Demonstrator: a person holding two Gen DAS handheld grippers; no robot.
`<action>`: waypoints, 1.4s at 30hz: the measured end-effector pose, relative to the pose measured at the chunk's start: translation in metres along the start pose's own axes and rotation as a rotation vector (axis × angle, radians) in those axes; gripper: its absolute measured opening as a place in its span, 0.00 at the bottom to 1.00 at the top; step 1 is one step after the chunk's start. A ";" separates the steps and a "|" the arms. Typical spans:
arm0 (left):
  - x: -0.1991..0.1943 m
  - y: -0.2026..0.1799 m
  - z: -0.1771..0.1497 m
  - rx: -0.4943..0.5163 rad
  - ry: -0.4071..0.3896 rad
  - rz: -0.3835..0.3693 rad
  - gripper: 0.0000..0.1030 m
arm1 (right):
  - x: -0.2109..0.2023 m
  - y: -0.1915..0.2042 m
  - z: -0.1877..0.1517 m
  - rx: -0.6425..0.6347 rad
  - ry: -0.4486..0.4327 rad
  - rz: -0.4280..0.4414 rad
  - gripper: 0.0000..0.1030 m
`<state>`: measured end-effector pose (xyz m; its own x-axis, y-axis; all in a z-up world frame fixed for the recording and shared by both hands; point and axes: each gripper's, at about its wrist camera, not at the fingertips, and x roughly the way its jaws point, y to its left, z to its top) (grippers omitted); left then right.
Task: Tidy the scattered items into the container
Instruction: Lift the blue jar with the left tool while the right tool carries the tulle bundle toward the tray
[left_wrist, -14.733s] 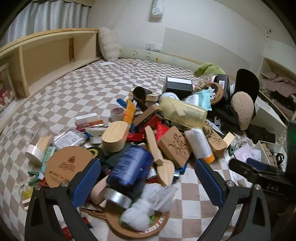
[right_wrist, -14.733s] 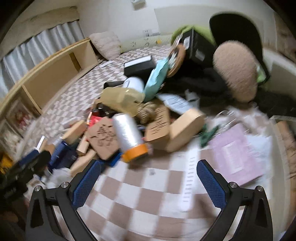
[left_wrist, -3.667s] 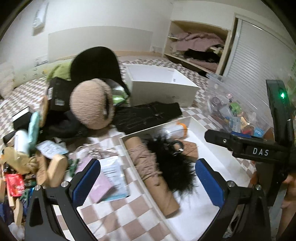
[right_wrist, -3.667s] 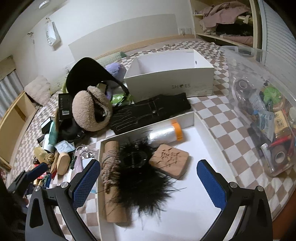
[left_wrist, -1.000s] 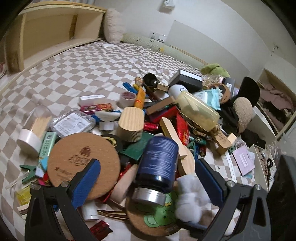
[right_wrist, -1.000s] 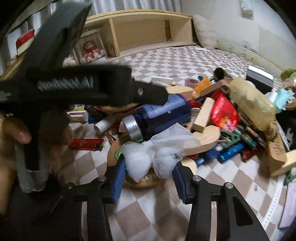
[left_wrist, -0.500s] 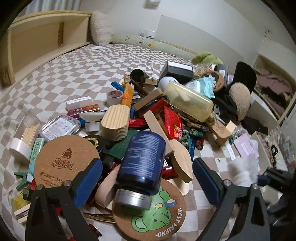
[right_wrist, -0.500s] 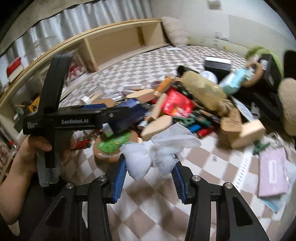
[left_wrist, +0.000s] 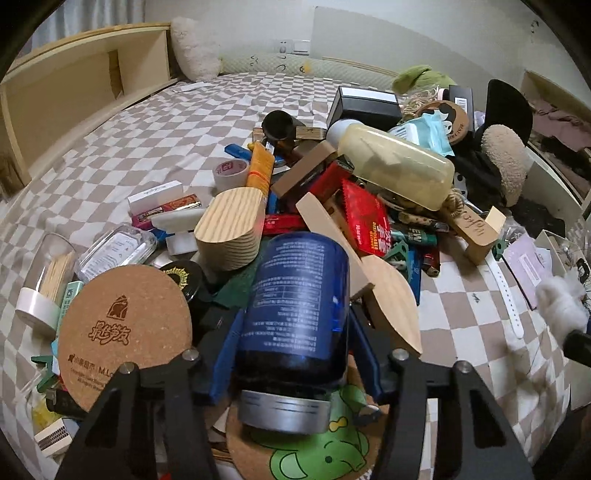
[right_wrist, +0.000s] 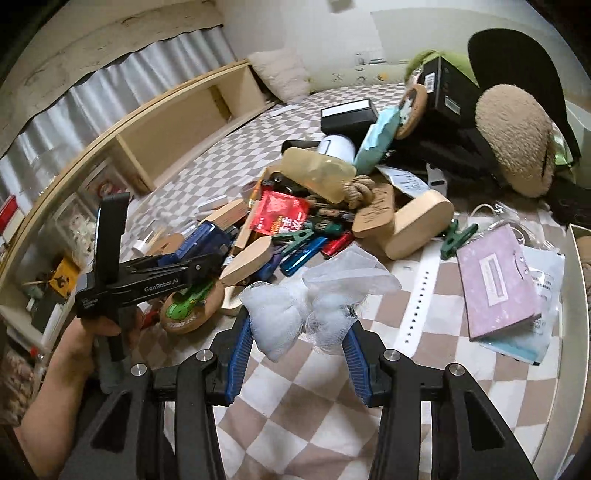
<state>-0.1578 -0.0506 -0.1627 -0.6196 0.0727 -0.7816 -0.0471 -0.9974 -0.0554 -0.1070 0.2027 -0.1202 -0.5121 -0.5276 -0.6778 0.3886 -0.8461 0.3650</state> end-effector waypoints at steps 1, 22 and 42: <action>-0.001 0.000 0.000 0.000 0.000 0.003 0.54 | 0.000 -0.001 -0.001 0.003 0.004 -0.001 0.46; -0.039 -0.034 -0.018 -0.005 -0.069 -0.131 0.51 | 0.002 -0.014 -0.007 0.102 0.026 0.014 0.46; -0.089 -0.097 -0.026 0.046 -0.140 -0.262 0.51 | -0.055 -0.012 -0.015 0.139 -0.087 -0.044 0.46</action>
<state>-0.0778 0.0399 -0.1044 -0.6837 0.3303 -0.6507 -0.2532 -0.9437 -0.2130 -0.0718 0.2428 -0.0972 -0.5928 -0.4897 -0.6394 0.2576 -0.8675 0.4255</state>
